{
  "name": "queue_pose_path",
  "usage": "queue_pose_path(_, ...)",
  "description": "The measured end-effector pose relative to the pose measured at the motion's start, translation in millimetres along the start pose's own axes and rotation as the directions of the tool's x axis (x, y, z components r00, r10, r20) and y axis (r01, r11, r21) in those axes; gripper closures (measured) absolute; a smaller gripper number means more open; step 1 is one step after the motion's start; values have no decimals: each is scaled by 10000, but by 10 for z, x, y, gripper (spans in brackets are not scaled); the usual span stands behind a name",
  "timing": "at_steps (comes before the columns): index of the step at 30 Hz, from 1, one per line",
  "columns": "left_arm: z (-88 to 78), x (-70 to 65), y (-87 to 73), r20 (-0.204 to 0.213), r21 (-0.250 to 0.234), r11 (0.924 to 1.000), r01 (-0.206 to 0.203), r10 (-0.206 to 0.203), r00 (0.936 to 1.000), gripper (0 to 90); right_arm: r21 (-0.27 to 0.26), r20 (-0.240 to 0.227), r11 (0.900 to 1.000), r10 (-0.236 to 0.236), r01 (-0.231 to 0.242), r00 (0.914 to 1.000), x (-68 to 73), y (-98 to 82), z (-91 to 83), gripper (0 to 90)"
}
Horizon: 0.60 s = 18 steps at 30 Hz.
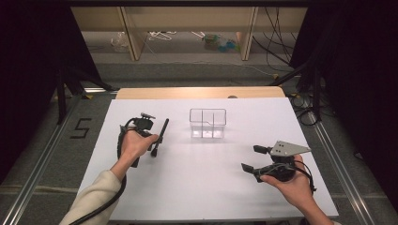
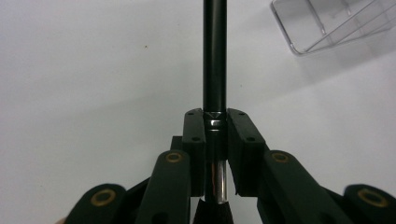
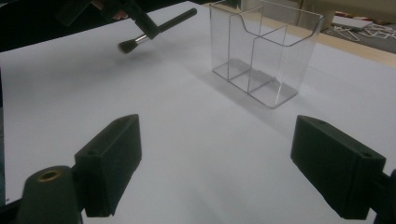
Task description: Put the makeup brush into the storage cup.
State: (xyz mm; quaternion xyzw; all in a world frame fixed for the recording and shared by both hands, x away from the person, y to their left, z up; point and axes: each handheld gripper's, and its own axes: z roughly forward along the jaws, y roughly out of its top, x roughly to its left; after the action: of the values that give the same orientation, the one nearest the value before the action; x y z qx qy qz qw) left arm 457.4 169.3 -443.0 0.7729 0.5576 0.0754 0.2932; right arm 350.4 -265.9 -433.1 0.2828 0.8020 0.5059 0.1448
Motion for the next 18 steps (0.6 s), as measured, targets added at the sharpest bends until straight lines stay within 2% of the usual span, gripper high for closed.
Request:
queue_pose_path(2, -26, -7, -20, 35, -93, 9999, 75, -75, 10000, 778, 61, 65, 10000, 38, -39, 10000, -6, -2, -5, 171)
queue_pose_path(4, -72, -1, -34, 52, -334, 9994, -67, 68, 10000, 778, 10, -24, 9998, 206, -206, 9998, -4, -4, 4, 171)
queue_pose_path(6, -85, -3, -44, 91, -433, 9990, -52, 56, 9999, 778, -55, 20, 10000, 75, -75, 10000, -13, -8, 12, 171)
queue_pose_path(7, -94, -6, -52, 141, -551, 9985, 8, -1, 9999, 778, -24, 24, 9999, 133, -133, 9999, -7, -4, 9, 171)
queue_pose_path(8, -101, -20, -66, 100, -883, 9960, 158, -150, 9998, 778, 54, 56, 9999, 104, -105, 9999, -6, -1, 0, 171)
queue_pose_path(10, -111, -23, -72, 118, -966, 9952, 174, -163, 9998, 778, 92, 92, 9999, 79, -80, 9999, -7, 2, -8, 171)
queue_pose_path(17, -191, -6, -135, 169, -1517, 9884, -94, 121, 9998, 778, -74, 30, 9999, 90, -90, 10000, -12, -2, -1, 171)
queue_pose_path(18, -205, -1, -142, 138, -1560, 9875, -208, 232, 9996, 778, -275, -55, 9996, 97, -99, 9999, -11, -6, 15, 171)
